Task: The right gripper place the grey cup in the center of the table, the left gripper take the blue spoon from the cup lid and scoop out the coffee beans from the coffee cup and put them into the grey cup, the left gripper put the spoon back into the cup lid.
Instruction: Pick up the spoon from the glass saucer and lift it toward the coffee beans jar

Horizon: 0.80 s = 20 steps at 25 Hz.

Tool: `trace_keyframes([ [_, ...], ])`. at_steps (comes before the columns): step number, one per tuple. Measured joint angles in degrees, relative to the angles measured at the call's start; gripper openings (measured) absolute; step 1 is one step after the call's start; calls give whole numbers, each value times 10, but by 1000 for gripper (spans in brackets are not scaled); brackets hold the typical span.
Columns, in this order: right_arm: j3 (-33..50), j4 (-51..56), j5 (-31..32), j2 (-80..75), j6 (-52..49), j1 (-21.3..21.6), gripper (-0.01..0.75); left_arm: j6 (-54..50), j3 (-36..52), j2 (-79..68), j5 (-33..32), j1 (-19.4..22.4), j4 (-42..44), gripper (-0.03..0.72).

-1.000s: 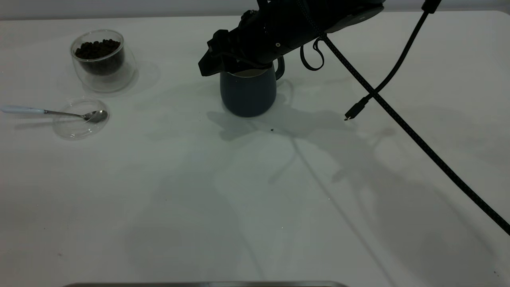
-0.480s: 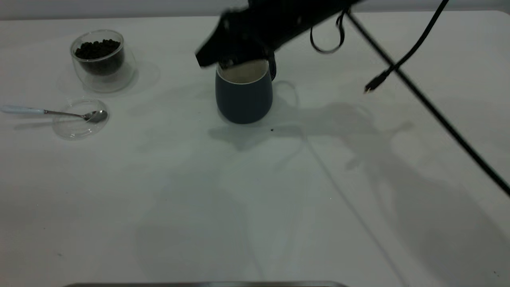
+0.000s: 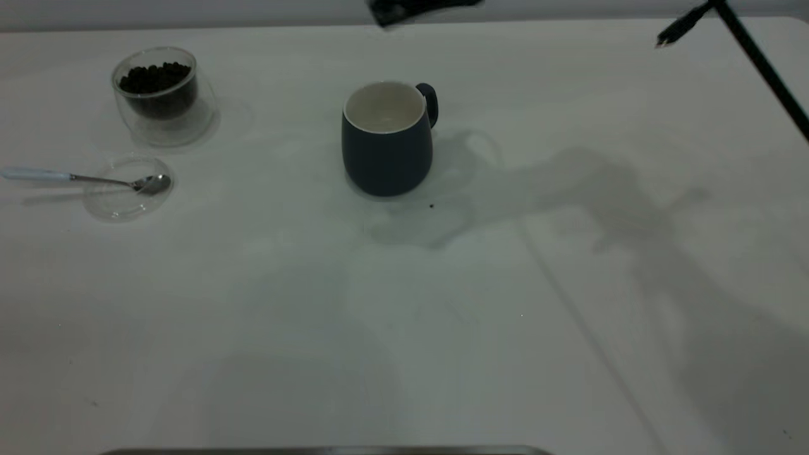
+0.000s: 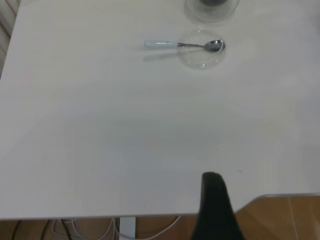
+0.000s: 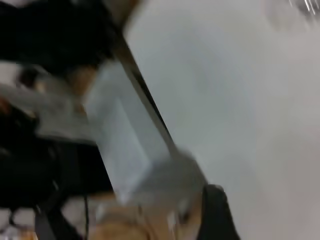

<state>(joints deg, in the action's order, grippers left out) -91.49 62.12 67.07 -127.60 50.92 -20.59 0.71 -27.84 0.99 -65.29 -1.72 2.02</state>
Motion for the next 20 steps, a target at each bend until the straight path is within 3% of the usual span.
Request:
trace_keyframes([
  [3, 14, -209, 4, 43, -186, -13, 484, 0, 0, 0, 0, 0, 0, 592],
  [6, 52, -403, 13, 104, -314, -30, 484, 0, 0, 0, 0, 0, 0, 592],
  [8, 88, -476, 15, 154, -366, -33, 484, 0, 0, 0, 0, 0, 0, 592],
  [12, 186, -535, 15, 289, -426, -33, 484, 0, 0, 0, 0, 0, 0, 592],
  [20, 447, -550, 16, 670, -450, -34, 484, 0, 0, 0, 0, 0, 0, 592],
])
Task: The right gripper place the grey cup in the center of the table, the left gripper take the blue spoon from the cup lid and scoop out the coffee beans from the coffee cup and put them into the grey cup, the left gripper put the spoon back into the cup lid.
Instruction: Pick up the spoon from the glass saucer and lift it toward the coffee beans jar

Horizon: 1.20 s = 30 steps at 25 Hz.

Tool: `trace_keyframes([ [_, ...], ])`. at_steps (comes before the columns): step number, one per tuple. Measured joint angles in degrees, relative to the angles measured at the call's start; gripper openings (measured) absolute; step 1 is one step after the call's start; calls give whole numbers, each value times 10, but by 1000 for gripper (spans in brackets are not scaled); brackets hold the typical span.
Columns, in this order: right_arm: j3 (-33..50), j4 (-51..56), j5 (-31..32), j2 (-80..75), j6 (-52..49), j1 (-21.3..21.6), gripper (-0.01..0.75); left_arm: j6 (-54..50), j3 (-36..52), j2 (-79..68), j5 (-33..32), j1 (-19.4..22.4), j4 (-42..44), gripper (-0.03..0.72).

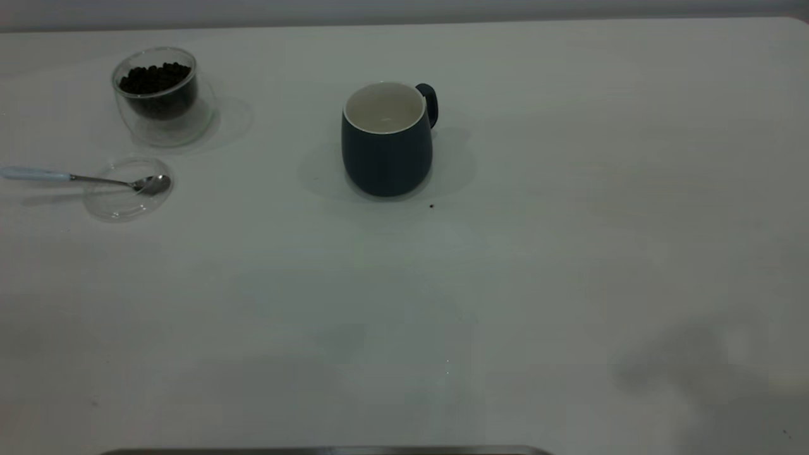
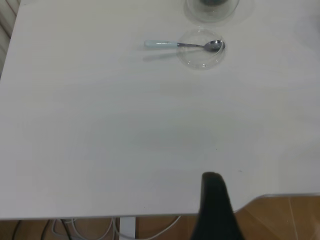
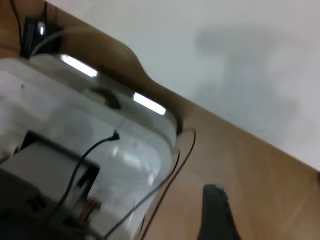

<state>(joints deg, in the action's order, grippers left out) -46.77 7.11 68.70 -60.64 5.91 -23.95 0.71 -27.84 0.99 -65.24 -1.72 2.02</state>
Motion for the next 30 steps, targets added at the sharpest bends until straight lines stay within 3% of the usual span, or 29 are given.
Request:
trace_keyframes([
  [4, 79, -32, -63, 224, -8, 0, 484, 0, 0, 0, 0, 0, 0, 592],
  [9, 101, -86, -57, 427, -37, 0, 484, 0, 0, 0, 0, 0, 0, 592],
  [15, 146, -79, -64, 579, -68, 0, 484, 0, 0, 0, 0, 0, 0, 592],
  [19, 192, -45, -49, 615, -73, 0, 484, 0, 0, 0, -1, 0, 0, 592],
  [30, 198, -24, -46, 616, -46, 0, 484, 0, 0, 0, 0, 0, 0, 592],
])
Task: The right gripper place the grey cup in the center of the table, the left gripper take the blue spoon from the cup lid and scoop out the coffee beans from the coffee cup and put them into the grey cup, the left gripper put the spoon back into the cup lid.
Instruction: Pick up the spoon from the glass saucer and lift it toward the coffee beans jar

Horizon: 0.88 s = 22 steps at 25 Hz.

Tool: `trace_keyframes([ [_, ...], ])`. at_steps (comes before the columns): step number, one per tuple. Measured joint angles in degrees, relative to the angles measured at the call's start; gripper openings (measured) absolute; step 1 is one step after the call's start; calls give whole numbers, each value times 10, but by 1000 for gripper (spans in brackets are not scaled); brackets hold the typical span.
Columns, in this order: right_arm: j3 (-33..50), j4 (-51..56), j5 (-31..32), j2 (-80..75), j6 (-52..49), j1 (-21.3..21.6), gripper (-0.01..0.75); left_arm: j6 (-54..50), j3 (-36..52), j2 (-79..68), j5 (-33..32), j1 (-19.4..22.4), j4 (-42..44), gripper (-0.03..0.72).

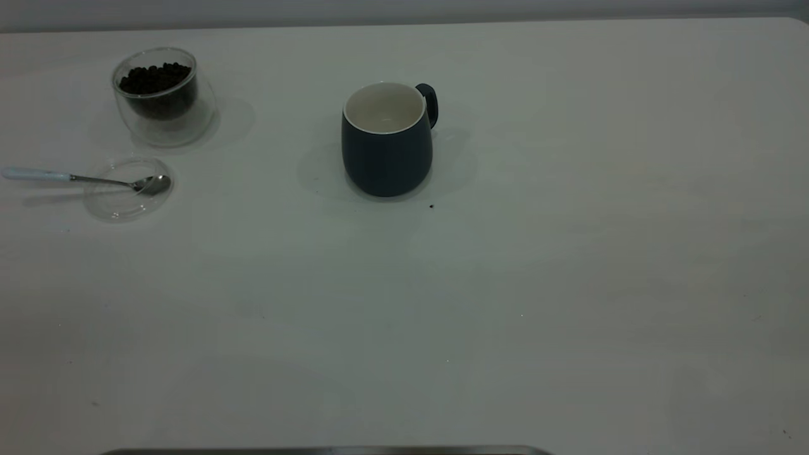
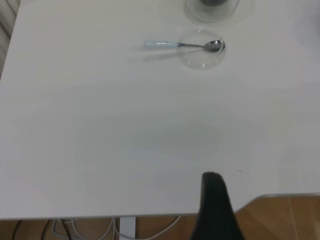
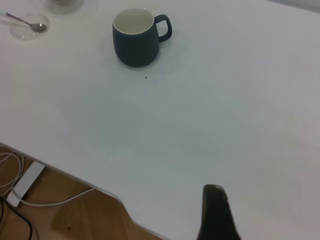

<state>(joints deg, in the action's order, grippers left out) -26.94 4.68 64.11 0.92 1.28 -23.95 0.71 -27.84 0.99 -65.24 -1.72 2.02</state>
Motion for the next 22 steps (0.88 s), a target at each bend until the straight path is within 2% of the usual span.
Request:
trace_keyframes([
  [3, 0, 1, 0, 0, 0, 32, 484, 0, 0, 0, 0, 0, 0, 592],
  [9, 0, 1, 0, 0, 2, 171, 484, 0, 0, 0, 0, 0, 0, 592],
  [13, 0, 1, 0, 0, 2, 234, 484, 0, 0, 0, 0, 0, 0, 592],
  [17, 0, 1, 1, 0, 2, 263, 484, 0, 0, 0, 0, 0, 0, 592],
  [22, 0, 2, 1, 0, 2, 267, 484, 0, 0, 0, 0, 0, 0, 592],
])
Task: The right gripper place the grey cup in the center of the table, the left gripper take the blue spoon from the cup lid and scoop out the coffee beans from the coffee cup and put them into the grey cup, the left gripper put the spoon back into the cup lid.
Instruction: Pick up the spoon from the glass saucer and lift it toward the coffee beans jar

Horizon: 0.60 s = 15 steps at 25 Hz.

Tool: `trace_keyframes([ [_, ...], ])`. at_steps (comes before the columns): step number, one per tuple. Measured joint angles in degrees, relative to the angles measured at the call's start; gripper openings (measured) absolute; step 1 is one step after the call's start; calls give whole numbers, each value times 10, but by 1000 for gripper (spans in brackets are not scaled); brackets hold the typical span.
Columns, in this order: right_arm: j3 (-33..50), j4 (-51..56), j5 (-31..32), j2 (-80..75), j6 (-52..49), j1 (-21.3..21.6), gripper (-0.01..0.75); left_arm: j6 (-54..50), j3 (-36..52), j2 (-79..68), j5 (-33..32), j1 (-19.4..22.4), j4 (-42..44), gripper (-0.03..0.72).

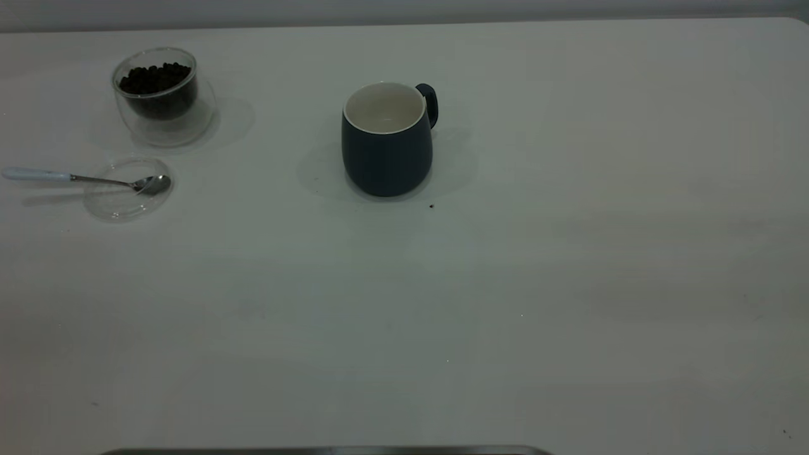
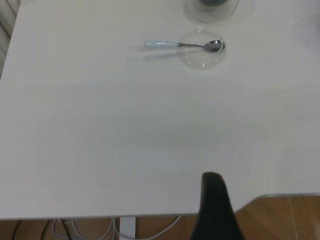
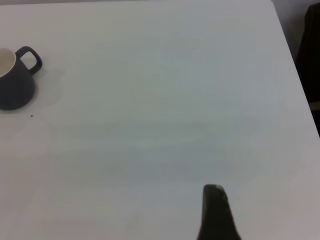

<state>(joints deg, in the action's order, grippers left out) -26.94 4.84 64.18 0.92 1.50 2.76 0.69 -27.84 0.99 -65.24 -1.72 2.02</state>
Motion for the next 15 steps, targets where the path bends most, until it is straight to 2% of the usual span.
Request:
trace_keyframes([
  [15, 0, -4, 3, 0, 29, 0, 484, 0, 0, 0, 0, 0, 0, 592],
])
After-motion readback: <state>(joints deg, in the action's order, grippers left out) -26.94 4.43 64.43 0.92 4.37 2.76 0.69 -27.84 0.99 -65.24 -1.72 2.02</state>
